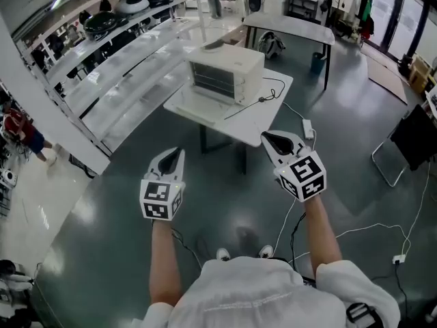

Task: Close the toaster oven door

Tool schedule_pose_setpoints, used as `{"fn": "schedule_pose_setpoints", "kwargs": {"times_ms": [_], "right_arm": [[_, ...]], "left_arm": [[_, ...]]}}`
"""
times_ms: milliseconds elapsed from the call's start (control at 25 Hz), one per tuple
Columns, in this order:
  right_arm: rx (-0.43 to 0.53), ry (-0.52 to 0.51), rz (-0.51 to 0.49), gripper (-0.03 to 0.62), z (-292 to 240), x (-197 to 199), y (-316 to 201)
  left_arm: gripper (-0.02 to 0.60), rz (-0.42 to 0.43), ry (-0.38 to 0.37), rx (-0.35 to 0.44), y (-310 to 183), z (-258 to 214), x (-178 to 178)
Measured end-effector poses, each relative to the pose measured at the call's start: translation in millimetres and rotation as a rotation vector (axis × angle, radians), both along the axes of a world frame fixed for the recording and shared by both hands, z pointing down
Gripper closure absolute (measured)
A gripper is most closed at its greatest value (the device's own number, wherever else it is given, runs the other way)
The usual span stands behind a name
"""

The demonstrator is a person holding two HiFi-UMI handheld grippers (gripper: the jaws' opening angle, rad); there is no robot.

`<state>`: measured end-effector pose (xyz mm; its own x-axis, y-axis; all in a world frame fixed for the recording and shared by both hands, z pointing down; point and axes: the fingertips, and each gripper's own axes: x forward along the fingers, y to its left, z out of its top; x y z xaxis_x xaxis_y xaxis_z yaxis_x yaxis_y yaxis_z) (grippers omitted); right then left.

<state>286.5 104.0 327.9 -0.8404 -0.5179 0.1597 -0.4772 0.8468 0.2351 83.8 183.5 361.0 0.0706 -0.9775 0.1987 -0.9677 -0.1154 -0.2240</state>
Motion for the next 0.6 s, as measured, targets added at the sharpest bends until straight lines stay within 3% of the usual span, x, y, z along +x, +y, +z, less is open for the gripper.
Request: {"fn": "schedule_pose_setpoints", "kwargs": {"times_ms": [200,400,440,520,600], "right_arm": [[-0.01,0.027,-0.01,0.579,8,-18,4],[-0.004,-0.005,0.017,0.574,3,-33,1],[-0.01,-0.012,0.012,0.541,2,-38,1],[-0.024,-0.015,-0.008,0.444,3,-48,2],[-0.023,-0.008,-0.019,0.425,6,-59,4]], "left_arm": [[0.563,0.019,0.004,-0.009,0,5,-10],[0.56,0.027,0.021,0.04,-1,-1,-29],[0.546,0.031,0.025,0.051,-1,-3,-32],[0.429,0.041,0.023,0.057,-1,-4,-39],[0.423,0.049,0.015,0.051,-2,-3,-46]]}}
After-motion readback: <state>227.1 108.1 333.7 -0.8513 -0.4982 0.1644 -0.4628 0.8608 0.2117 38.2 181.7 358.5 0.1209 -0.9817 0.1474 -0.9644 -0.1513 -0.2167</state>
